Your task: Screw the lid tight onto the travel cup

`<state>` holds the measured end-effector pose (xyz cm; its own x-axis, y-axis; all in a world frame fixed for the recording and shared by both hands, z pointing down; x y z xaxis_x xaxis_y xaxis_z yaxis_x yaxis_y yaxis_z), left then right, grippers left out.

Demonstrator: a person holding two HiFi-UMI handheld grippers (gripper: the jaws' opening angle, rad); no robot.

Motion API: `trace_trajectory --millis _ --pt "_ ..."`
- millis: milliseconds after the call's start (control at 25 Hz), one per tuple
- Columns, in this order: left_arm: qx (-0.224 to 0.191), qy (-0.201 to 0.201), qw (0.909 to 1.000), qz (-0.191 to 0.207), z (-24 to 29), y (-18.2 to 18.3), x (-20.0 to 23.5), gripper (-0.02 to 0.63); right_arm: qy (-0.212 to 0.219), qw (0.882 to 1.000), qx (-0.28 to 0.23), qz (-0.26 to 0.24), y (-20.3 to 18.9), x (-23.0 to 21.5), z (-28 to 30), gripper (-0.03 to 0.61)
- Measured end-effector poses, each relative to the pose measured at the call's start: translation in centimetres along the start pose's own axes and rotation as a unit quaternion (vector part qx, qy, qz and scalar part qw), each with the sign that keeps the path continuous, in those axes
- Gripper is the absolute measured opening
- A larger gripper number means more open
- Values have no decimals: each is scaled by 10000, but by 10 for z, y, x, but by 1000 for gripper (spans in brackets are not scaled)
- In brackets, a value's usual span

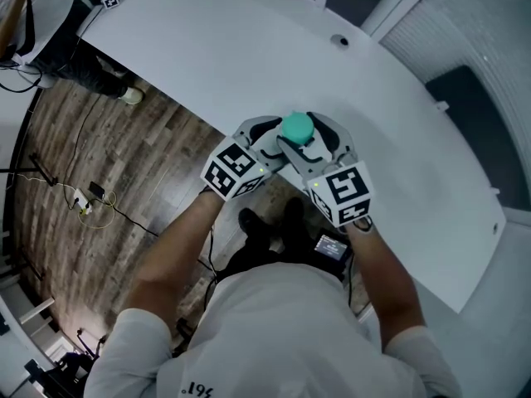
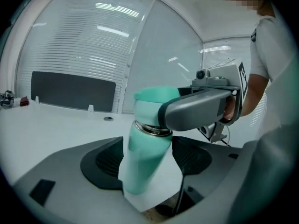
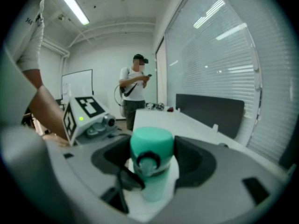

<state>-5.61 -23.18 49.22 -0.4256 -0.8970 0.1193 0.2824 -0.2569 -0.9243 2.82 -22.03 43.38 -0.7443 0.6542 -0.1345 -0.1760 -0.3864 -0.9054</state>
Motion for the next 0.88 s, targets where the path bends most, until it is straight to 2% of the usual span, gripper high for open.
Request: trace_trajectory --millis 120,360,480,640,880 --pt "12 -61 10000 -35 4 -2 -2 331 9 9999 113 -32 -6 -1 1 310" --pt "-4 -47 10000 -66 11 -2 0 331 107 9986 249 -455 -5 -1 4 310" --pt "-23 60 9999 -111 11 -3 -1 330 59 9988 292 -393 -5 -1 4 310" --pt "-73 440 9987 -253 9 -4 -5 330 -277 9992 264 -65 -8 2 4 310" --pt "-15 1094 9928 -489 9 -4 -11 328 -611 9978 263 33 -9 5 5 308"
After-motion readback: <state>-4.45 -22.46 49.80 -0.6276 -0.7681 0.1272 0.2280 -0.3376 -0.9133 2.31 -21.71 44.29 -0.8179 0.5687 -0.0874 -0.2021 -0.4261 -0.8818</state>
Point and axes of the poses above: the fingertips, and each gripper's own axes: z forward along the fingers, x to its left, y out of its top, the point moved 7 cm from there along -z, backward along the fingers, and after that the axes turned 7 degrees about z, right-handed, at the moved point
